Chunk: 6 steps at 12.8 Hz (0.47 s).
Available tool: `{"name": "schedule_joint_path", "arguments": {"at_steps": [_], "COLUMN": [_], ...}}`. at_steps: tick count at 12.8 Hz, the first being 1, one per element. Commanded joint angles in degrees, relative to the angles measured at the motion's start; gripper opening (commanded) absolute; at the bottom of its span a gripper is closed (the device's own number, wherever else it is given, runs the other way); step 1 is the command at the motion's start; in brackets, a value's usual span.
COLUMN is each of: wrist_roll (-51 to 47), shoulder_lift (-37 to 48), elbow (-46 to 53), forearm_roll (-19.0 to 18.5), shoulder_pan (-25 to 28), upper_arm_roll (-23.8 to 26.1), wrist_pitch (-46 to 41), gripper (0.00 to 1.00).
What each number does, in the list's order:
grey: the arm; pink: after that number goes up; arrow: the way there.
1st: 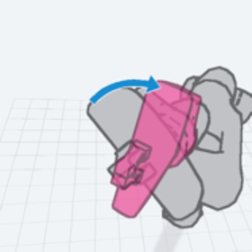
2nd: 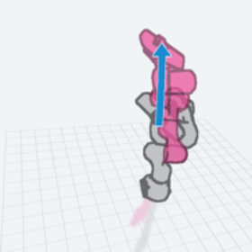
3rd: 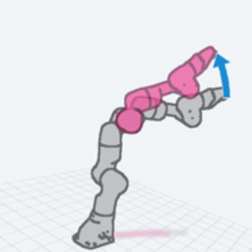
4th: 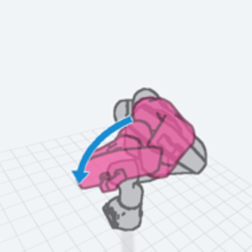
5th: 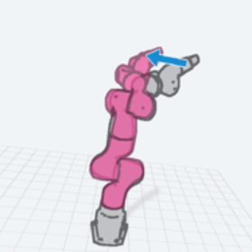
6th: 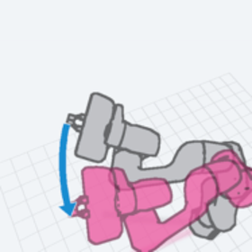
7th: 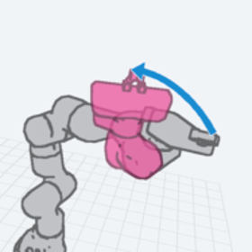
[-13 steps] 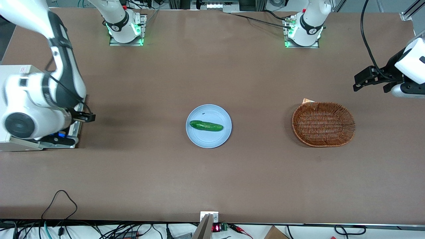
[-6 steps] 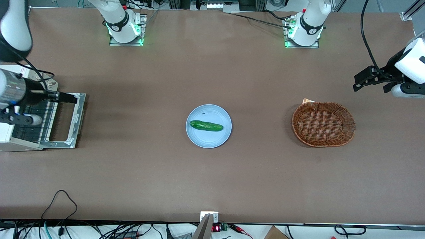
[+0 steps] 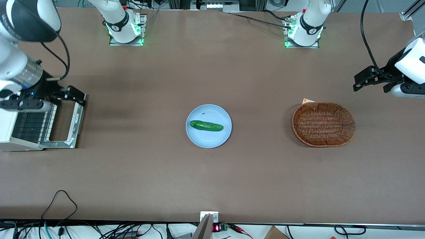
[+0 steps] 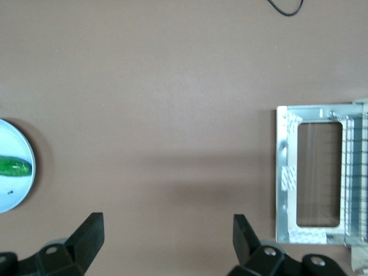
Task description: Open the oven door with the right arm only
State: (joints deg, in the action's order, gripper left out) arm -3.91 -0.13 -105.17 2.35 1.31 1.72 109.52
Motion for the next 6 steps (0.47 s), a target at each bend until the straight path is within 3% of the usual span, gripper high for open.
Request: {"name": "schedule_joint_path", "arguments": {"at_steps": [1, 6], "wrist_roll": [1.0, 0.9], "shoulder_lift": [3.3, 0.3], "elbow": [-2.7, 2.2], "forearm_roll": [-0.4, -0.3], "shoulder_pan": [-0.8, -1.2], "upper_arm_roll": [-0.2, -0.3], "wrist_pitch": [-1.8, -8.9], "gripper": [0.99, 0.99]}}
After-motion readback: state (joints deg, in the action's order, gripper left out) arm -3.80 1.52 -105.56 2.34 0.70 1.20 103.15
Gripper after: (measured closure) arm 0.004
